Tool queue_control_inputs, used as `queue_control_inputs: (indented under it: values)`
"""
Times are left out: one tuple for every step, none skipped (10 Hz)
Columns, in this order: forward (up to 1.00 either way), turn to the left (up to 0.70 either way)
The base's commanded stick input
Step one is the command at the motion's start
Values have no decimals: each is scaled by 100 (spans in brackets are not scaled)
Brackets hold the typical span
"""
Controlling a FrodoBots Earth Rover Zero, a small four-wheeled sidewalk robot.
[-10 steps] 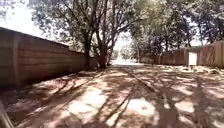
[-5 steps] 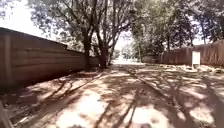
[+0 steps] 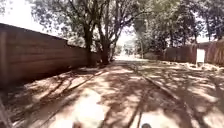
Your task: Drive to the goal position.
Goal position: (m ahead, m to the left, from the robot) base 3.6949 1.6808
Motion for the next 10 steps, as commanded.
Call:
queue_control_inputs:
  values:
    - [70,0]
    - [70,0]
    - [70,0]
    - [70,0]
    - [70,0]
    - [70,0]
    - [70,0]
    - [70,0]
    - [70,0]
    - [70,0]
